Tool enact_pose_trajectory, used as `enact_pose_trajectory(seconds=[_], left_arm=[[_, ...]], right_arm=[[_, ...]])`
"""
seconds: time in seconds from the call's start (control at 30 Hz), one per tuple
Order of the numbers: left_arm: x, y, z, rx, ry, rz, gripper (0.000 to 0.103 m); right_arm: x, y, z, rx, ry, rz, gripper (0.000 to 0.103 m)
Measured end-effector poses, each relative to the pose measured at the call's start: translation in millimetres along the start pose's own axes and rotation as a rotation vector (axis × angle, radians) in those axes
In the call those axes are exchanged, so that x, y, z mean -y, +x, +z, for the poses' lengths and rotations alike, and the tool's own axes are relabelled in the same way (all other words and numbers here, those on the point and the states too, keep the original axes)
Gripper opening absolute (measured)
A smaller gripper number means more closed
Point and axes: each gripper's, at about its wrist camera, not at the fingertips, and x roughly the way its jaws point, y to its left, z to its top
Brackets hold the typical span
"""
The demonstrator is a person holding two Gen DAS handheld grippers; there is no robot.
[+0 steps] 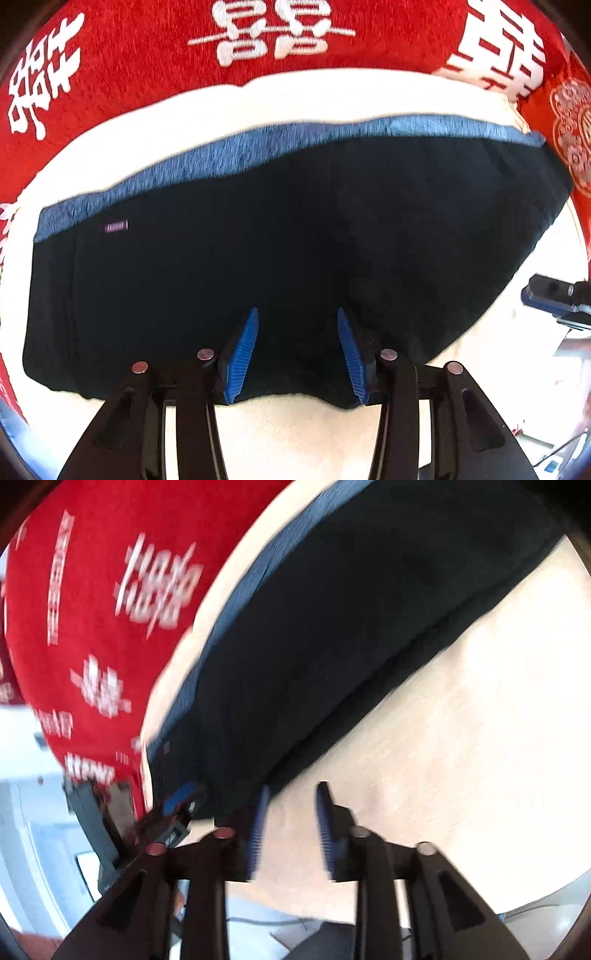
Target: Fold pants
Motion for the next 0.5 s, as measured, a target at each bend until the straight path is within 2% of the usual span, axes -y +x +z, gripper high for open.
enact_pose_trajectory(seconds=[0.17, 0.2, 0.27, 0.33, 0.4, 0.5], left_arm=[[21.8, 11.6, 25.7, 0.016, -0.008, -0.006, 0.047], [27.1, 14.4, 27.3, 0.017, 0.001, -0.005, 0.047], [38.4, 24.7, 18.4, 0.004, 0.019, 0.011, 0.047], [37.3, 21.4, 10.1, 0.036, 0.022, 0.026, 0.047], [37.1, 20.0, 7.6, 0.033, 0.034, 0.030, 0.047], [36.2, 20.4, 9.1, 0.020, 0.044, 0.031, 0.047]], right_arm=[[22.1, -2.6, 25.2, 0.034, 0.106, 0.045, 0.033], [23.2, -4.3, 26.4, 0.051, 0.115, 0.056, 0.019], [25.8, -7.0, 21.9, 0.079, 0.134, 0.051, 0.011], [34.2, -5.3, 13.5, 0.094, 0.191, 0.064, 0.009], [41.1, -2.9, 10.4, 0.095, 0.227, 0.070, 0.008], [29.1, -7.2, 12.1, 0.080, 0.153, 0.049, 0.008]])
